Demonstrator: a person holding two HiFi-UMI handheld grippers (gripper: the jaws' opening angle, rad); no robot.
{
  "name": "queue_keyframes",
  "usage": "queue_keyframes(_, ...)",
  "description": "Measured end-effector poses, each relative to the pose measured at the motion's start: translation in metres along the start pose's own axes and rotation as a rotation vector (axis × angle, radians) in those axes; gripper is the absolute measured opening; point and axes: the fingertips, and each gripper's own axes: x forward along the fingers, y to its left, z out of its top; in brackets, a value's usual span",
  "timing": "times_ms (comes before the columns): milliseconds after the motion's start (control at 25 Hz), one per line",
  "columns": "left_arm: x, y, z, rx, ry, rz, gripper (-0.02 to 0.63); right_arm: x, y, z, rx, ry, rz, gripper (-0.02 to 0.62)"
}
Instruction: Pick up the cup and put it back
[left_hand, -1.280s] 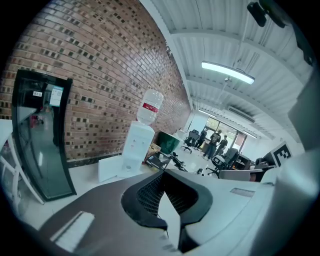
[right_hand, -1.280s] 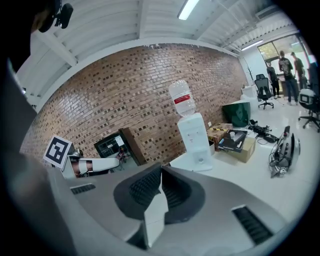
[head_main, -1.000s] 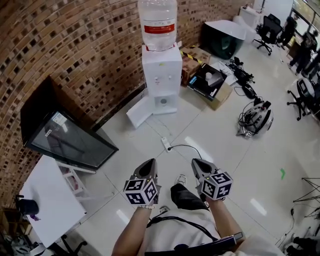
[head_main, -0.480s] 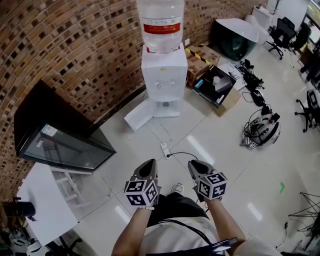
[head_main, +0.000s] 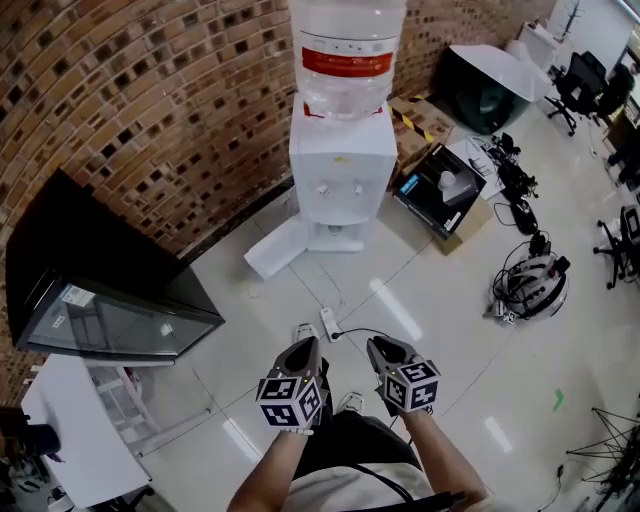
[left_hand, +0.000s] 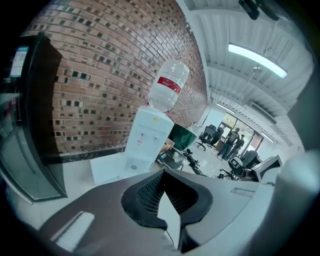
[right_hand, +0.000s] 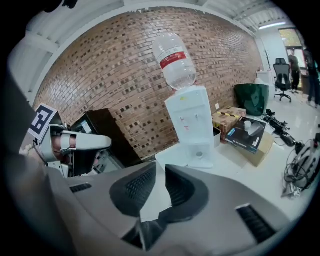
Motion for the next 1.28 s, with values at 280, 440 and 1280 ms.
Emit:
queue_keyframes(280,0.100,0.056,0.022,0.039,0.005,-0.023,-0.008,0.114,-0.059,0.011,-0.018,0.005,-0.058,0.071)
queue_keyframes(440,0.161,0.110,0.021,0.067,-0.028,-0.009,-0.008,0.190,-0.104,-0.001,-0.025,0.006,-0.082,0.140)
queue_keyframes(1280,0.450,0.267,-0.094,0.379,-0.095,-0.101,-0.008,0.531,-0.305,-0.074,-0.169,-0.153,-0.176,0.336)
